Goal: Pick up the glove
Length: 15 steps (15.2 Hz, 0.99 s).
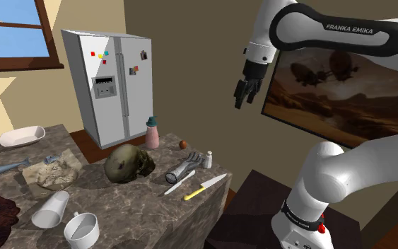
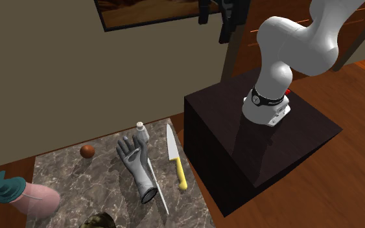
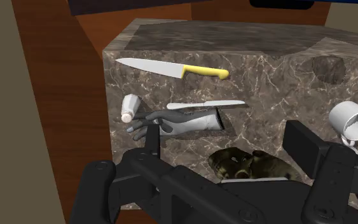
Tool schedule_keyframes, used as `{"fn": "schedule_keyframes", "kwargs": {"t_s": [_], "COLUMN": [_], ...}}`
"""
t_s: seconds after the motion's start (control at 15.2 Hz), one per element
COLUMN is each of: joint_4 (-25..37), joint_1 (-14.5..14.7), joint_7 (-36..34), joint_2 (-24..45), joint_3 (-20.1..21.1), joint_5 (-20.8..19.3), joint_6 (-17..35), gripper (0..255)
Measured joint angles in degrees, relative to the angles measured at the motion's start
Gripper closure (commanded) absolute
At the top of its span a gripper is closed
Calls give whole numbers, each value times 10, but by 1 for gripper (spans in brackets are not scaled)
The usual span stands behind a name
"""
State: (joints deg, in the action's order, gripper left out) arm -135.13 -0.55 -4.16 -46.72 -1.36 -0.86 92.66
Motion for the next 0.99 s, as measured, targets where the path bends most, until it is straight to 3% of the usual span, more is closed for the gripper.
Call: {"fn": "schedule_keyframes", "kwargs": {"t_s": [0.46,0.99], "joint_4": [-34,-39], "joint_1": [12,33], "joint_7": [82,206], "joint_2": [67,215], "joint_3": [-38,-86], "joint_5": [-25,-48], "joint_6": [77,193], "gripper": [0,0]}}
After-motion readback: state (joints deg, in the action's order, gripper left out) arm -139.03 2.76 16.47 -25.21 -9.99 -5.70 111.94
